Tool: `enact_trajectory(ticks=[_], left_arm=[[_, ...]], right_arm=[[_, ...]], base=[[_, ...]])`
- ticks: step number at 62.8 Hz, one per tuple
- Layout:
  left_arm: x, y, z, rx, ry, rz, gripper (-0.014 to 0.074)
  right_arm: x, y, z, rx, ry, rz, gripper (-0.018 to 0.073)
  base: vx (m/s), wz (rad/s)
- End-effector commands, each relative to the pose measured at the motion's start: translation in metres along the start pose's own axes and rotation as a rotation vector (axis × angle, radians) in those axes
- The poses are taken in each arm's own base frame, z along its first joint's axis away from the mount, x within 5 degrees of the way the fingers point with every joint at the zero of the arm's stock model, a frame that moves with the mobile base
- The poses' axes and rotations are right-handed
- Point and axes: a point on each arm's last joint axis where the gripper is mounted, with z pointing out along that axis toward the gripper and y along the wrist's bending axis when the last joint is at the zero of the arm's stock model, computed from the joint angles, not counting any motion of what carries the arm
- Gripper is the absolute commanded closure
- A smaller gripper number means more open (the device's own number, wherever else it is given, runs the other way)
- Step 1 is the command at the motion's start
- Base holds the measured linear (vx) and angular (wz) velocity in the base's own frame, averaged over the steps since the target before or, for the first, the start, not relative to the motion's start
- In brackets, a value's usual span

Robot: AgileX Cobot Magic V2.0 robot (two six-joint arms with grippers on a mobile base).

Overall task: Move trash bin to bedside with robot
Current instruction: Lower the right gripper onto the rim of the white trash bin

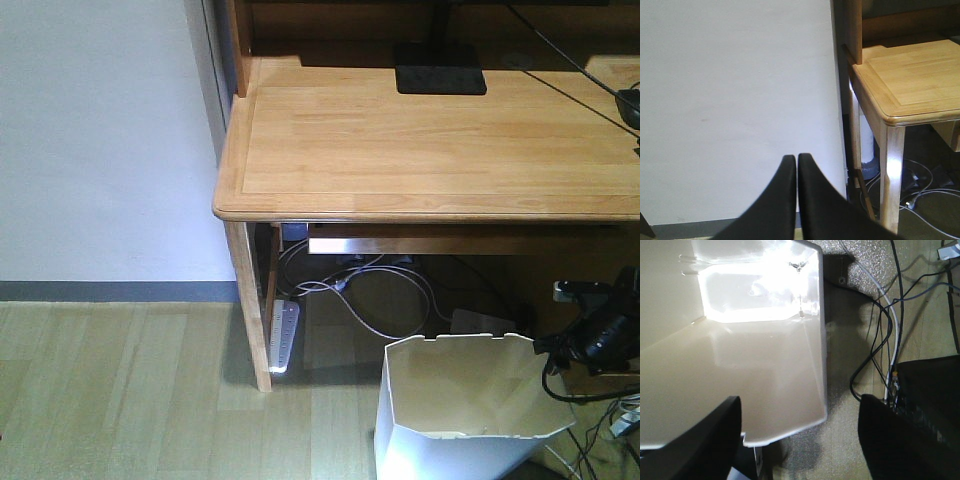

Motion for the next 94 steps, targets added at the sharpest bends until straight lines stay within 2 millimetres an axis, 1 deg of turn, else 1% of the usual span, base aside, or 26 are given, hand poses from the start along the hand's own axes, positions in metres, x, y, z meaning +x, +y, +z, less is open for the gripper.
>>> enact_trajectory(ticks=[1, 9, 15, 37, 51, 55, 65, 72, 78, 83, 84, 91, 94], left_arm=[[0.002, -0.002, 0.002, 0.012, -0.055, -0.007, 0.0602], [0.002, -0.002, 0.002, 0.012, -0.055, -0.007, 0.0602], [0.002, -0.002, 0.002, 0.012, -0.055, -0.007, 0.0602], [0.002, -0.002, 0.002, 0.012, -0.055, -0.007, 0.0602], [0.002, -0.002, 0.002, 0.012, -0.055, -0.007, 0.0602], [0.002, -0.002, 0.002, 0.012, -0.055, -0.007, 0.0602], [0.002, -0.002, 0.002, 0.012, -0.055, -0.007, 0.0602], [0.002, -0.002, 0.002, 0.012, -0.055, -0.007, 0.0602], [0.002, -0.002, 0.002, 0.012, -0.055, -0.007, 0.0602], [0.002, -0.002, 0.002, 0.012, -0.055, -0.007, 0.0602], [0.002, -0.002, 0.002, 0.012, -0.055, -0.007, 0.0602], [0.002, -0.002, 0.002, 0.012, -0.055, -0.007, 0.0602], [0.002, -0.002, 0.002, 0.012, -0.055, -0.007, 0.0602]], right_arm=[[-0.016, -0.006, -0.006, 0.027, -0.071, -0.032, 0.0079], [-0.018, -0.007, 0.012, 0.021, -0.055, -0.033, 0.0079], [-0.022, -0.008, 0.023, 0.020, -0.053, -0.029, 0.0079], [-0.040, -0.015, 0.051, 0.016, -0.041, -0.005, 0.0079], [-0.047, -0.018, 0.069, 0.003, 0.004, -0.010, 0.0080], [-0.048, -0.018, 0.074, 0.000, 0.006, -0.004, 0.0081], [-0.044, -0.016, 0.091, -0.003, 0.016, -0.004, 0.0098], [-0.043, -0.015, 0.101, -0.007, 0.012, 0.007, 0.0153], [-0.042, -0.014, 0.108, -0.016, 0.019, 0.014, 0.0233], [-0.043, -0.013, 0.109, -0.026, 0.015, 0.022, 0.0340], [-0.043, -0.013, 0.109, -0.028, 0.012, 0.025, 0.0378], [-0.046, -0.010, 0.108, -0.058, -0.012, 0.051, 0.0569], [-0.047, -0.008, 0.107, -0.081, -0.019, 0.061, 0.0575]], base=[[0.00, 0.00], [0.00, 0.00], [0.00, 0.00], [0.00, 0.00], [0.00, 0.00], [0.00, 0.00], [0.00, 0.00], [0.00, 0.00], [0.00, 0.00], [0.00, 0.00], [0.00, 0.00], [0.00, 0.00], [0.00, 0.00]])
